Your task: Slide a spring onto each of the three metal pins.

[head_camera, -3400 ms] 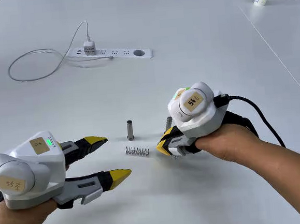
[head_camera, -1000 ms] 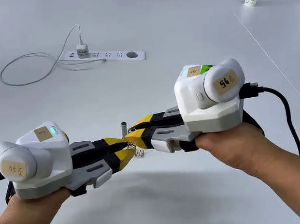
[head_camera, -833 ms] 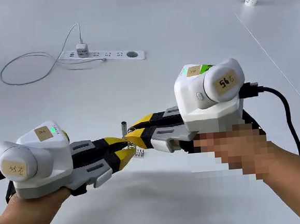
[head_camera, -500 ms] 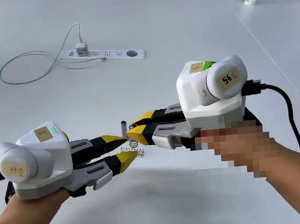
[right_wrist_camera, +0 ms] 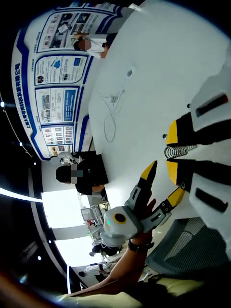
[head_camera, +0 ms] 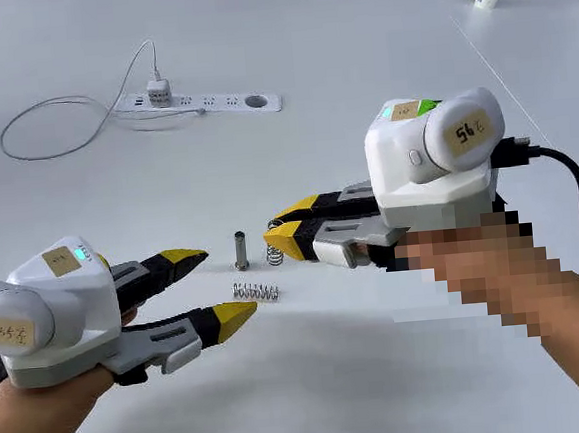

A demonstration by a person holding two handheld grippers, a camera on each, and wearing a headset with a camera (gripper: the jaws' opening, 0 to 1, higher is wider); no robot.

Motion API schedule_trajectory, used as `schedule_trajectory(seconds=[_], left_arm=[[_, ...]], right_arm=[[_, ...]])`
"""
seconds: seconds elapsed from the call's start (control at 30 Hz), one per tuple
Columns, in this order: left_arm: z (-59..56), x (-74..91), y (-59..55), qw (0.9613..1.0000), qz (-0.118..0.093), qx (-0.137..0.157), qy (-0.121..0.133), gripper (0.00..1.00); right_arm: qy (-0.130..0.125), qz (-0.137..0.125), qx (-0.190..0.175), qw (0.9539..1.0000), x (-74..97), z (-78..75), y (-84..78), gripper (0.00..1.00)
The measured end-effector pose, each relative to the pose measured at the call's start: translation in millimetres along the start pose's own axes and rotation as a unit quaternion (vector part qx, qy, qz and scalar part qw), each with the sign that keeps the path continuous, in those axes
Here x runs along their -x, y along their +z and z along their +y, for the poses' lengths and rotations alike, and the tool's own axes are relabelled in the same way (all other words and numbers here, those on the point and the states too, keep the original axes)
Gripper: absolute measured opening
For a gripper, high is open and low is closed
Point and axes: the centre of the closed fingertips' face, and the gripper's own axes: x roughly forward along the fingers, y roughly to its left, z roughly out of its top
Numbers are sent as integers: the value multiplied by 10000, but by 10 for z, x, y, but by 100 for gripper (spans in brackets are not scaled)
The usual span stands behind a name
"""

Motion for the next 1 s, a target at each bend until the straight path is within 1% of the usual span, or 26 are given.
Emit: schedule_trajectory(seconds=[0.13, 0.23, 0.43, 0.6, 0.77, 1.0], left_arm=[[24, 25, -19, 10000, 33, -23, 43, 55], [42, 41, -31, 10000, 49, -38, 74, 57], [70, 57, -45, 9999, 75, -44, 125, 61], [64, 58, -50, 9999, 87, -54, 111, 63], [79, 67, -64, 9998, 115, -56, 145, 64], [98, 87, -71, 9997, 126, -33, 187, 66]], right_arm=[[-125, -36, -29, 9999, 56, -97, 29, 11], [-249, -81, -64, 9996, 105, -203, 62, 11], [-566, -169, -179, 9981, 165, -477, 110, 11], [-705, -73, -292, 9971, 117, -620, 19, 11], [-747, 57, -358, 9965, 40, -681, -97, 11], [-793, 156, -462, 9957, -33, -749, -236, 11]])
